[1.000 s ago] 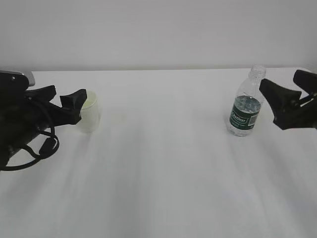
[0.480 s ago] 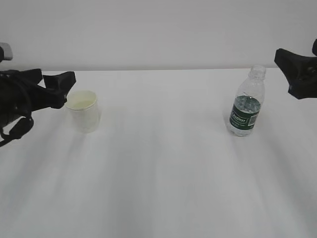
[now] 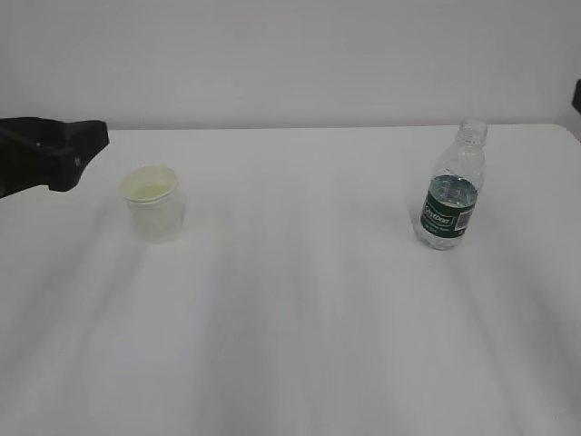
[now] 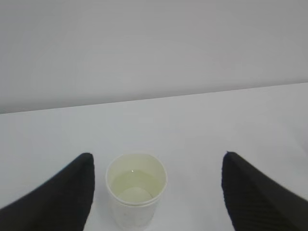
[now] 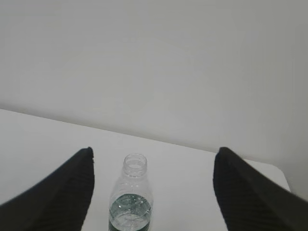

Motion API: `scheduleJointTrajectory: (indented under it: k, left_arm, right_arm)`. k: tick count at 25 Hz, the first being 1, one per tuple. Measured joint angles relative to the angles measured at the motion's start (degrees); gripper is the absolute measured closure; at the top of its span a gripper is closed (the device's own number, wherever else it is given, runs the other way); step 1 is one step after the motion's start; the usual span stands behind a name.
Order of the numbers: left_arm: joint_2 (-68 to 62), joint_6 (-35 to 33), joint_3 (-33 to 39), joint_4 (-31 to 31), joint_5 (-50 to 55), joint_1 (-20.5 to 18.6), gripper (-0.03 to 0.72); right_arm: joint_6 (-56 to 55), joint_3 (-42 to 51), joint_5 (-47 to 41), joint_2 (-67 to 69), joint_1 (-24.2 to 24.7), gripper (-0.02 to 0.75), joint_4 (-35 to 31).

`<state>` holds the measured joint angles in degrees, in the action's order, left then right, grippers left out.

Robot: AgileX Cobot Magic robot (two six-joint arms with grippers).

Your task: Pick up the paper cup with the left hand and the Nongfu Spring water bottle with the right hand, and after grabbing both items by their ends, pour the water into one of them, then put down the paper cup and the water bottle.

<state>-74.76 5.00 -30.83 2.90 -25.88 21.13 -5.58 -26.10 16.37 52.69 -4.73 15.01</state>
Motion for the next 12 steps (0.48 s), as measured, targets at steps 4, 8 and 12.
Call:
scheduleJointTrajectory:
  k: [4,8,12]
  left_arm:
    - [6.13,0.0,0.13,0.0,6.51,0.0,0.1]
    - [12.27,0.0,0.17,0.0,14.4,0.0,0.1]
    - [17.19,0.0,0.39,0.0,20.04,0.0,0.1]
  right_arm:
    - [-0.23,0.0,-4.96,-6.17,0.0,0.151,-0.11]
    - [-0.34,0.0,-12.19,-11.87,0.0,0.152,-0.22]
    - [-0.43,0.0,-17.8,-17.68,0.0,0.152,-0.32]
